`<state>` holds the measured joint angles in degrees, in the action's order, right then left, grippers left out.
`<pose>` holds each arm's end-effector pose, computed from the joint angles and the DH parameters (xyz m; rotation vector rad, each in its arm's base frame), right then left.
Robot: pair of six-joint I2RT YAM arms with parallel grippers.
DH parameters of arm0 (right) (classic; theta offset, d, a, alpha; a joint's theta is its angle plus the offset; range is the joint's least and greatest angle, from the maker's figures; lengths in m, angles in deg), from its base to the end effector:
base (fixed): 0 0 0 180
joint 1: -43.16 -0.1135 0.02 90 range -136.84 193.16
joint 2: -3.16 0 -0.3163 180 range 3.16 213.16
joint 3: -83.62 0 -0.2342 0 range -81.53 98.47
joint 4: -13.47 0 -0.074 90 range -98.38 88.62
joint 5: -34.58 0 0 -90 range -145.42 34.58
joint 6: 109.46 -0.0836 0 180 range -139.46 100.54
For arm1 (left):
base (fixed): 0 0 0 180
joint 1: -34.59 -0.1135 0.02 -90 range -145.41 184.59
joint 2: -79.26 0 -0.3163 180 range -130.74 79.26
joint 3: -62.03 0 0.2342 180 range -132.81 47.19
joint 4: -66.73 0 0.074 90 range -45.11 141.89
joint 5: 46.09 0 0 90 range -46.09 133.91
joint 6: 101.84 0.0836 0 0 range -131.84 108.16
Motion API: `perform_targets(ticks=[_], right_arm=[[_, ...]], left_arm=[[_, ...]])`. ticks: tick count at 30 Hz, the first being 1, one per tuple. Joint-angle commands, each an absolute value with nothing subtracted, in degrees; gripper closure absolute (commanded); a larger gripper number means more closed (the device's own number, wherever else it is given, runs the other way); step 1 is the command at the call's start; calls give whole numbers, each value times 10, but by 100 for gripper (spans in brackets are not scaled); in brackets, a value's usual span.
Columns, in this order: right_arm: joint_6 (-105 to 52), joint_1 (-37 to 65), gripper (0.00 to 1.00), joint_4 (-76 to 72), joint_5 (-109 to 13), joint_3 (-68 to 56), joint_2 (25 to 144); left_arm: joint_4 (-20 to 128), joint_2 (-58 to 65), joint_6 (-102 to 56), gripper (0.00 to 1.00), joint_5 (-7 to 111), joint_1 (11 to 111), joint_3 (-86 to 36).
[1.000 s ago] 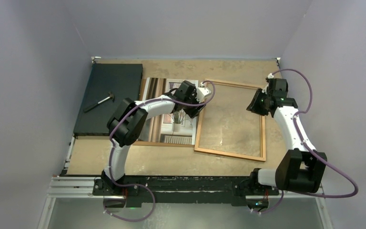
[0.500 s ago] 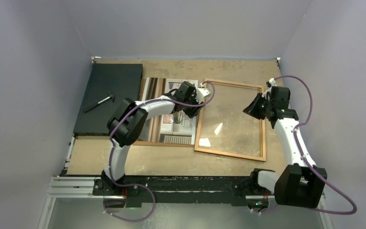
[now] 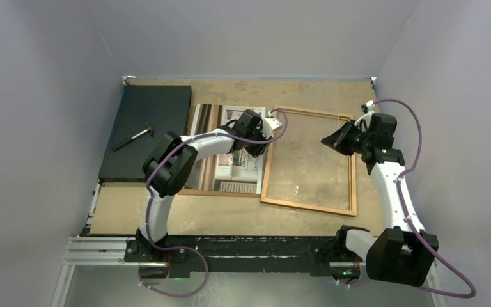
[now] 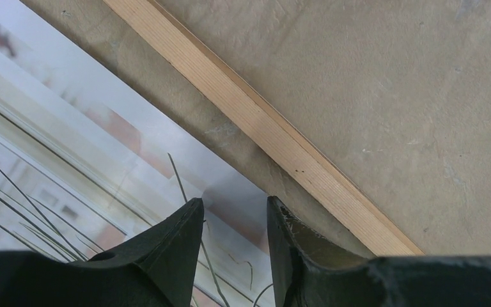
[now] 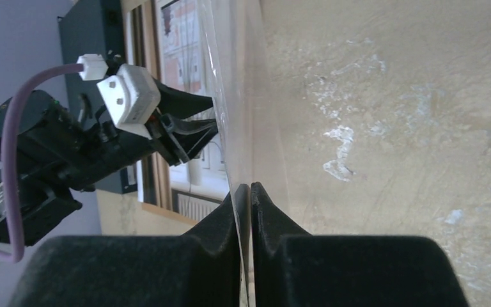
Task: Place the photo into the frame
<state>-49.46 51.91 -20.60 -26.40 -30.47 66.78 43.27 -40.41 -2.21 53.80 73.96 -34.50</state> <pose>0.2419 0.0038 0.3287 0.4146 2.0989 0.7560 0.3769 -0.3279 0.1827 1.0770 2.1628 -0.4485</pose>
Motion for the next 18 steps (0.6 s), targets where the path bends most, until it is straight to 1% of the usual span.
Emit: perform_targets(ticks=[1,13,18], right_arm=[[-527,521,93,-176,-187,-278,674],[-581,527,94,-143,-118,-267,667],[-586,528,94,-140,-123,-265,660]], left_arm=[[447,-368,-18,61,531,733,-339],[443,-354,-19,63,537,723,-329],[434,-343,-27,62,548,724,-325]])
